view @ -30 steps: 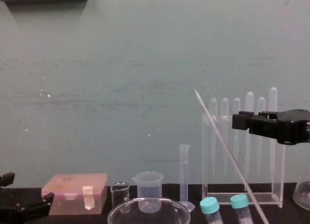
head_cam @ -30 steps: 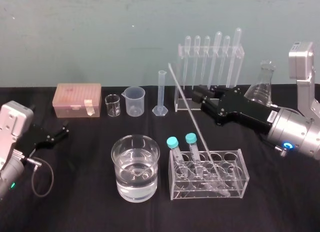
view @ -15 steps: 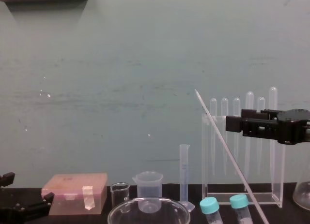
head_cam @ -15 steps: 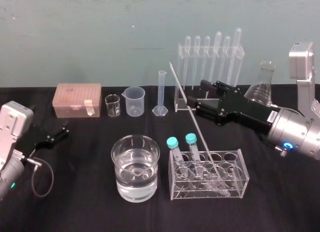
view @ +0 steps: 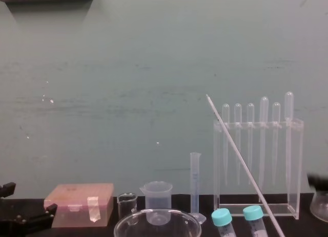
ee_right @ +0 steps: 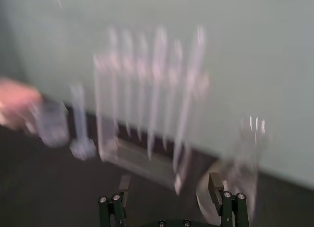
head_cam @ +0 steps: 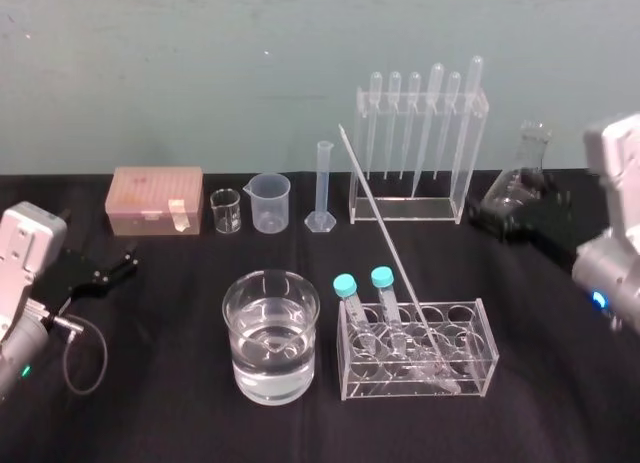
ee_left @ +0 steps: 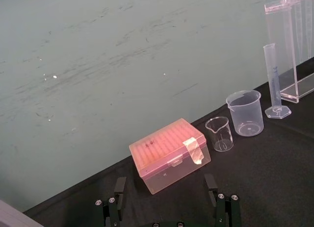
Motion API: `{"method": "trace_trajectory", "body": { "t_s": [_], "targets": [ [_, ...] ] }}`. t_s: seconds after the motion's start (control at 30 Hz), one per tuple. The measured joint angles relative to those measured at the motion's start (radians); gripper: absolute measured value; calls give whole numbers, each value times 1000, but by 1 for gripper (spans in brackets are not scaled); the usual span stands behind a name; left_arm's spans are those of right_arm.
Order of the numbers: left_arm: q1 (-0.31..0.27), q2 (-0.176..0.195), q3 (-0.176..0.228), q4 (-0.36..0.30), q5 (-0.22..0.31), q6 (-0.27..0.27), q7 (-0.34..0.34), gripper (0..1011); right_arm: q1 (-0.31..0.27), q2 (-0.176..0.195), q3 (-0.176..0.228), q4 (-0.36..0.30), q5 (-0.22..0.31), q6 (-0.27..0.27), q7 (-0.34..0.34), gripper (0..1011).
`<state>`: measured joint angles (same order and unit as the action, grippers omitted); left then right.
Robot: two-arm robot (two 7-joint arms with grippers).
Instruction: Hold the thermometer with one hand and immerse one end into the beaker, then reinsert it into the test tube rack.
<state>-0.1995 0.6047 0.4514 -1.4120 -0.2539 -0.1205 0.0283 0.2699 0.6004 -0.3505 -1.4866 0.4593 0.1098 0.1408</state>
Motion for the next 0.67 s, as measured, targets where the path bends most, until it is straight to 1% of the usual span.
{"method": "trace_trajectory", "body": {
  "t_s": [0.03,0.13,0.2,0.67],
  "targets": [
    [0,0,0,0,0,0,0,1008,-1,-5,-8,19,-16,31,-21,1002],
    [0,0,0,0,0,0,0,1008,-2,-16,-20,50,-39,75,-41,1003],
    [0,0,0,0,0,0,0,1008,-3,-19,-24,57,-45,85,-44,1002],
    [0,0,0,0,0,0,0,1008,-3,-16,-18,48,-41,73,-44,1003]
  ]
}}
